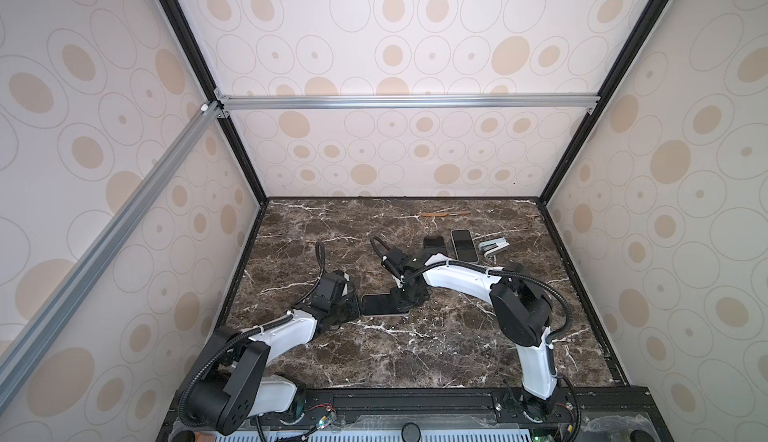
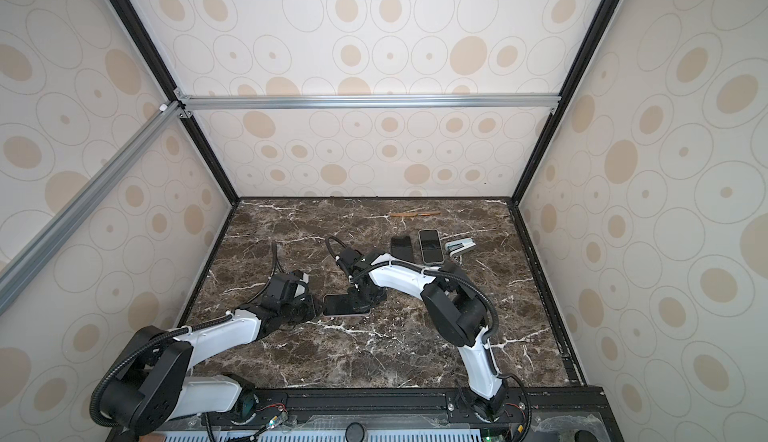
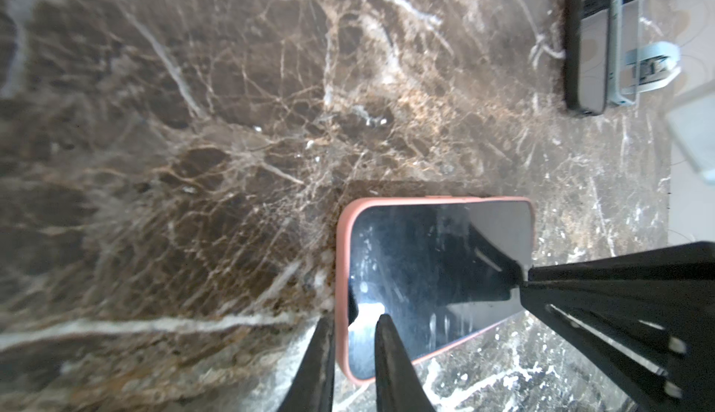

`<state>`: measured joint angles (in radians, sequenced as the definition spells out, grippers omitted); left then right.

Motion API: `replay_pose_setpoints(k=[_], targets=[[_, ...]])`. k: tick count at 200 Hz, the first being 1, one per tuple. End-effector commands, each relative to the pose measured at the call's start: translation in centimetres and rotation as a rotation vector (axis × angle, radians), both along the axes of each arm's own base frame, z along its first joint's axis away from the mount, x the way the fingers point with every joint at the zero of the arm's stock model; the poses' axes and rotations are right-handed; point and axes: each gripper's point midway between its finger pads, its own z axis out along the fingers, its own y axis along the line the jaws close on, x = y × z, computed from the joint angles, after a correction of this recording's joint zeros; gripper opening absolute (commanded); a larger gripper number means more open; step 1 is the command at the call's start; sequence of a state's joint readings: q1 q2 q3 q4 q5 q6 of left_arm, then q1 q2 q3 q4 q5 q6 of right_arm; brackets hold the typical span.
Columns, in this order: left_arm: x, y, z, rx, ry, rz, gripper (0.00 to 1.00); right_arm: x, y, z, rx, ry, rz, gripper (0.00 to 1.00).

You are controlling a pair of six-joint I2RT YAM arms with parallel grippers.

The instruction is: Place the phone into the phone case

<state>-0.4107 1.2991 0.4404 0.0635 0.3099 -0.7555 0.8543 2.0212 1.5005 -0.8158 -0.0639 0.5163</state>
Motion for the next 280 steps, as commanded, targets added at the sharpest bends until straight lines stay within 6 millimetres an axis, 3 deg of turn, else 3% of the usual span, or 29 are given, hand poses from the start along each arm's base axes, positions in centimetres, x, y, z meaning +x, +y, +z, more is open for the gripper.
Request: replay_pose_setpoints(k=[1,69,116,158,254,280], targets=[[-0.5,0.3,0.2,0.002,0.012,0.016,0.21,-1.0,-1.6,1.3,-0.005,-0.001,-0.037,0.16],[-1.1,0.3,-0.2,0.008,0.026,0.0,0.21,-1.1,-1.2,-1.2,0.095,0.043,-0.095,0.17],[-1.4,0.3,-0.8,0.011,0.046,-0.015,0.23,-0.3,-0.9,-1.1,0.112,0.032,-0.115,0.19],[-1.2,-0.3,-1.4,0.012,0.071,-0.04,0.24,-0.7,-2.3,-3.0,0.053,0.072,-0.119,0.18],[-1.7,-0.1,-2.7,0.009,0.084,-0.037,0.24,-4.4,-6.6,-9.0,-0.198,0.199,-0.086,0.16],[-1.8,-0.2,-2.8,0.007,0.086,-0.047,0.24,-5.2,-6.9,-10.2,-0.249,0.211,-0.063,0.16]])
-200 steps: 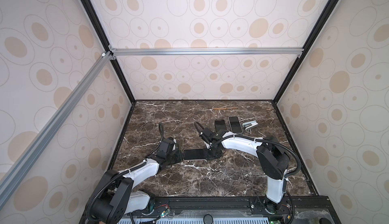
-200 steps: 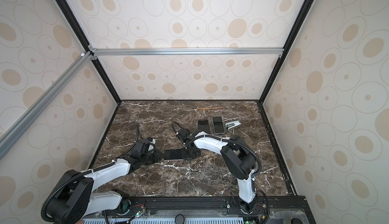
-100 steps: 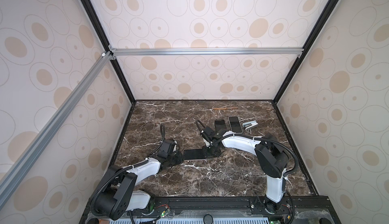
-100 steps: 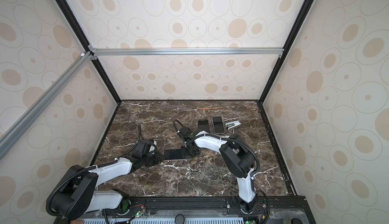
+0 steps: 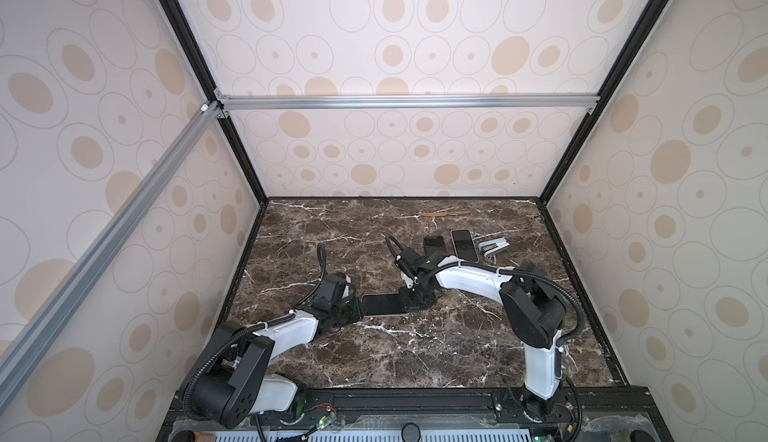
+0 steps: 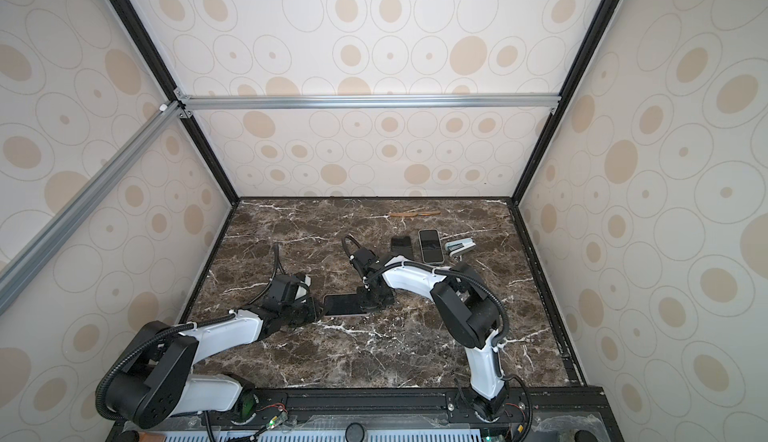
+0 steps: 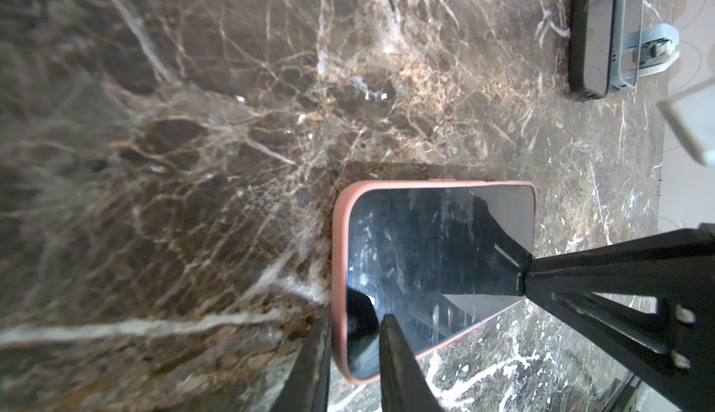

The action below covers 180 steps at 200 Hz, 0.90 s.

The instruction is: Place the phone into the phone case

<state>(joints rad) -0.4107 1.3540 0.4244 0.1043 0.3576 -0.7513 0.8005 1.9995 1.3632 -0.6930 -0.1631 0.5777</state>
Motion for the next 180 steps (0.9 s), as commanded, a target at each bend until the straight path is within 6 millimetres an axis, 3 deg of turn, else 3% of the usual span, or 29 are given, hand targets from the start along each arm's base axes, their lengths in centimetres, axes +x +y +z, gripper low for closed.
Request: replay_pose_setpoints(k=[1,63,108,120,137,159,180], targets=[[-1.1,0.4,-1.4,0.028,0.045,-0.014,0.24,-4.8,-5.7,-8.0,-0.314,0.149,0.054,0.16],[-1.1,0.3,-1.4,0.027,0.047,-0.021,0.23,-6.9,-7.2,-11.6,-0.359,0.216,0.013,0.17],[-1.0,0.2,-1.3,0.031,0.046,-0.031,0.23,-7.2,-7.8,-11.6,-0.321,0.273,-0.038,0.18],[-0.6,0.2,-0.9,0.038,0.03,-0.032,0.23,-6.5,-7.1,-10.2,-0.266,0.255,-0.05,0.18],[0.4,0.2,0.4,0.049,-0.013,-0.028,0.23,-4.4,-5.5,-6.3,-0.199,0.161,-0.042,0.18],[2.6,0.3,2.9,0.09,-0.097,-0.024,0.24,-0.7,-3.1,0.2,-0.126,0.003,0.001,0.22],[5.2,0.9,6.6,0.14,-0.201,0.0,0.25,2.4,-1.2,6.1,-0.07,-0.14,0.065,0.28]])
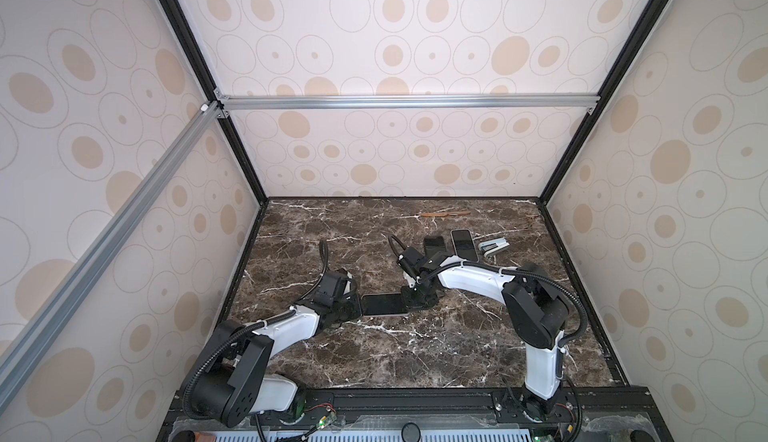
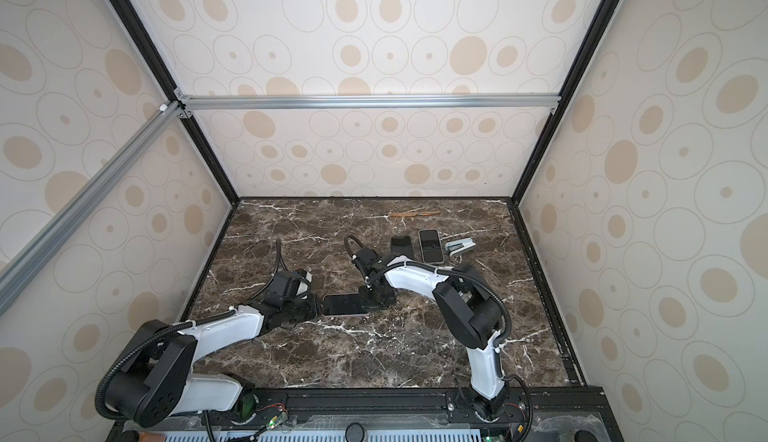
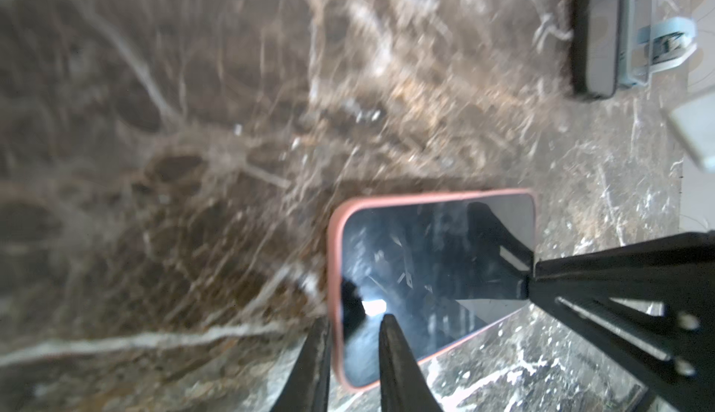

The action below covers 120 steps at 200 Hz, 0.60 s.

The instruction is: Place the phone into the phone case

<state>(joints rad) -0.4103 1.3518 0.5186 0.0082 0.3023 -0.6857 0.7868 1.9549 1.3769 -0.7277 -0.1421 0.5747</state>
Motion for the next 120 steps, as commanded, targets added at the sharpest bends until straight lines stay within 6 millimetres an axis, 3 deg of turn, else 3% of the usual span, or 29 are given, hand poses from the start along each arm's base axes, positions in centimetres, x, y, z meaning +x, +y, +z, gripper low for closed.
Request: replay_pose_setpoints(k=[1,28,54,77,83,120], targets=[[3.5,0.7,5.0,0.07,-0.161,0.014,0.25,1.9,-0.4,4.6,-0.069,-0.116,0.081,0.28],[5.2,2.1,10.3,0.124,-0.303,0.052,0.3,4.2,1.7,10.5,-0.002,-0.284,0.229,0.35],[4.3,4.3,13.0,0.197,-0.416,0.085,0.36,4.6,4.3,12.7,0.105,-0.398,0.482,0.53],[2.3,6.8,14.1,0.259,-0.481,0.136,0.4,4.6,6.0,12.4,0.146,-0.457,0.696,0.93],[1.7,7.0,14.4,0.256,-0.499,0.14,0.41,4.4,6.5,12.3,0.167,-0.463,0.753,0.99],[-1.1,8.0,14.9,0.211,-0.576,0.148,0.44,3.3,8.6,9.6,0.219,-0.427,0.976,0.99]])
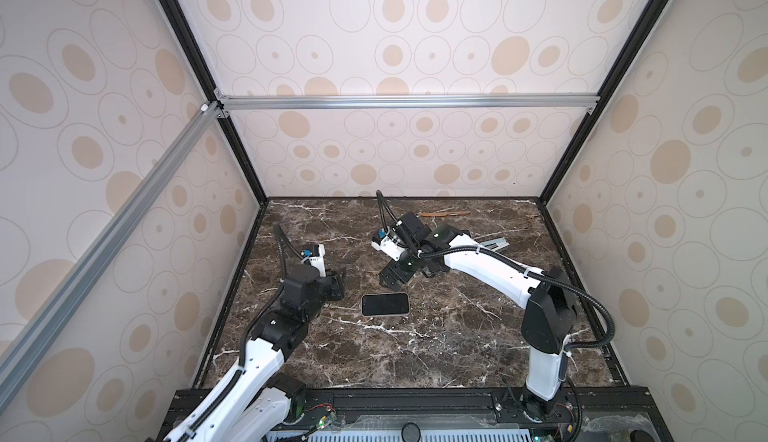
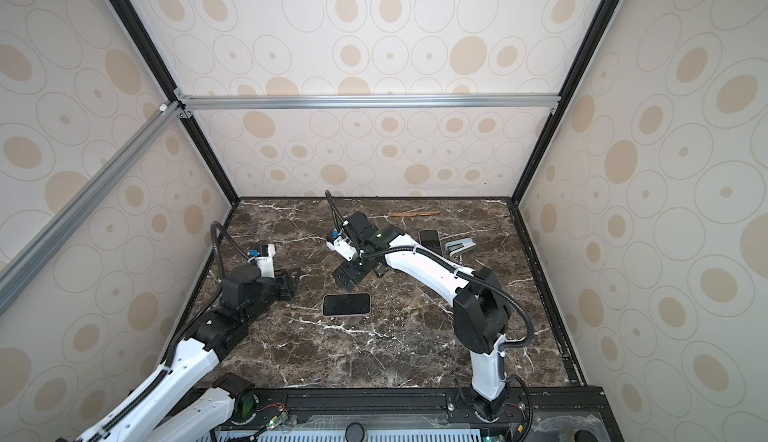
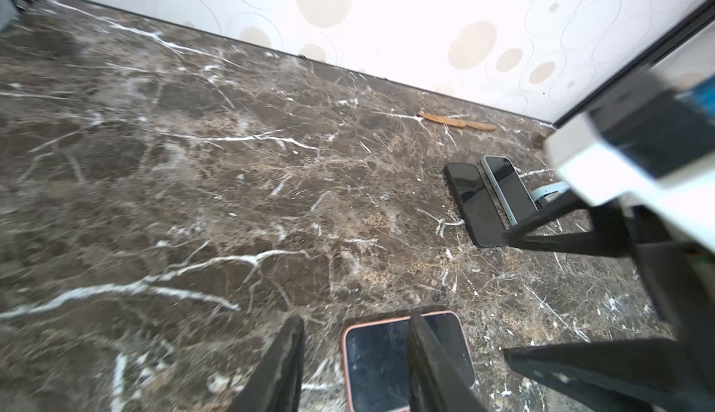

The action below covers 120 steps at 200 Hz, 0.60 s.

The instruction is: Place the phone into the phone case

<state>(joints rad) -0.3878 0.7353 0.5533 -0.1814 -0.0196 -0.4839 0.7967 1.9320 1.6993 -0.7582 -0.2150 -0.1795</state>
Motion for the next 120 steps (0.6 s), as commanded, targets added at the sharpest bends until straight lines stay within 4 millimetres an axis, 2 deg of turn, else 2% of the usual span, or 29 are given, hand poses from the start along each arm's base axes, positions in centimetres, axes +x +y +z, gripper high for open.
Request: replay_pose_setpoints(k=[1,30,52,83,120], targets=[[-1.5,1.4,-1.1,0.056,-0.001,0.018,0.44,-1.1,1.8,-2.0,-0.016,-0.019,0.238,0.99],[-2.1,1.5,0.9,0.04,-0.086,0.002,0.49,-1.2,1.5,-5.8,-0.167,-0.013,0.313,0.99],[-2.3,1.1,1.2,0.06,-0.101,-0.034,0.5,-1.9,1.2,-8.5,-0.261,-0.006,0.36,0.99],[-2.1,0.7,0.7,0.064,-0.087,-0.052,0.5,-2.8,1.1,-10.7,-0.301,0.034,0.38,0.99],[-2.0,0.9,0.7,0.069,-0.094,-0.041,0.5,-3.7,-0.1,-12.9,-0.391,0.071,0.401,0.99]])
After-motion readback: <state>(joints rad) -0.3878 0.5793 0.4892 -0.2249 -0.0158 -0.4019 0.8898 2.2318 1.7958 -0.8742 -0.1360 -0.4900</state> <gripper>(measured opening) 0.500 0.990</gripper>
